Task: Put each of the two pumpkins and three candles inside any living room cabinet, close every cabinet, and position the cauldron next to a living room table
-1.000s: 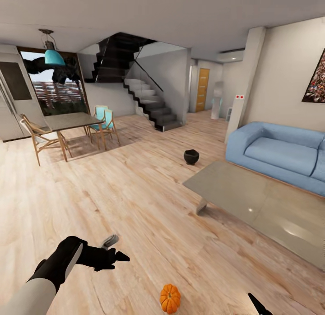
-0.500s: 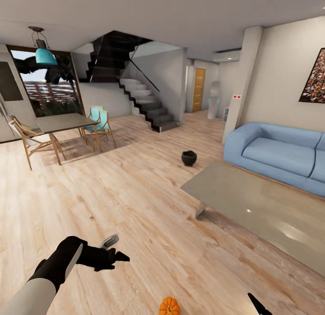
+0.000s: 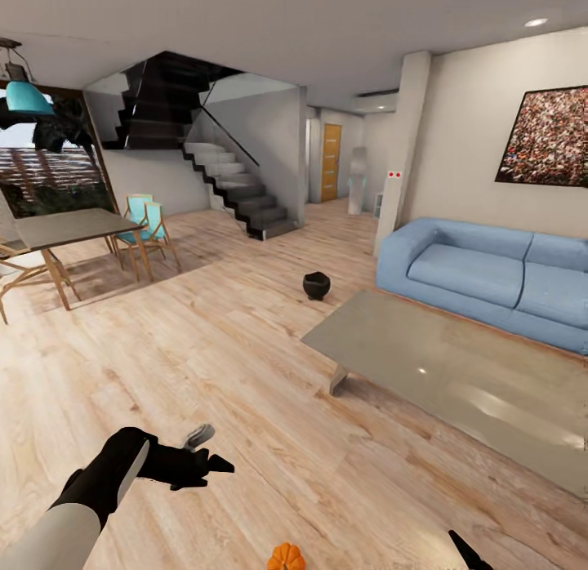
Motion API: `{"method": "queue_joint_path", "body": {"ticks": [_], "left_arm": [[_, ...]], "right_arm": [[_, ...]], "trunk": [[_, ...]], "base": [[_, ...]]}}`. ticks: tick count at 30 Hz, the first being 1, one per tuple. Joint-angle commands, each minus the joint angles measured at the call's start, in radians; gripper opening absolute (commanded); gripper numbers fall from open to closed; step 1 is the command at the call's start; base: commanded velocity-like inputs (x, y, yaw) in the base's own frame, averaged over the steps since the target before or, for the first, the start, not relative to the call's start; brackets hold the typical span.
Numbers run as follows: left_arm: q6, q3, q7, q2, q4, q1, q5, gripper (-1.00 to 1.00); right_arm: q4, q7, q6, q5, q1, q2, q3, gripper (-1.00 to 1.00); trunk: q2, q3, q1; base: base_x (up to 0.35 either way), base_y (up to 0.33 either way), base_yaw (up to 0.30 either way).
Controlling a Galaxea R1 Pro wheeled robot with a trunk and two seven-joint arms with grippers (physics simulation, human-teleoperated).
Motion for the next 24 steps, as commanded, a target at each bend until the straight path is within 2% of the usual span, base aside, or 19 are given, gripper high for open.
{"method": "queue_joint_path", "body": {"ticks": [1,24], "left_arm": [[0.007,0.003,-0.004,0.0,-0.001,0.0,-0.003,1.0],[0.007,0.003,-0.004,0.0,-0.002,0.0,-0.003,1.0]], "right_arm": [[0.001,0.003,0.01,-0.009,-0.001,0.001,-0.002,1.0],[0.001,0.002,0.01,-0.009,-0.001,0.001,-0.002,1.0]], "trunk": [[-0.001,-0.001,0.0],[-0.001,-0.001,0.0]], "base": [[0.0,0.0,-0.26],[0.0,0.0,-0.261]]}}
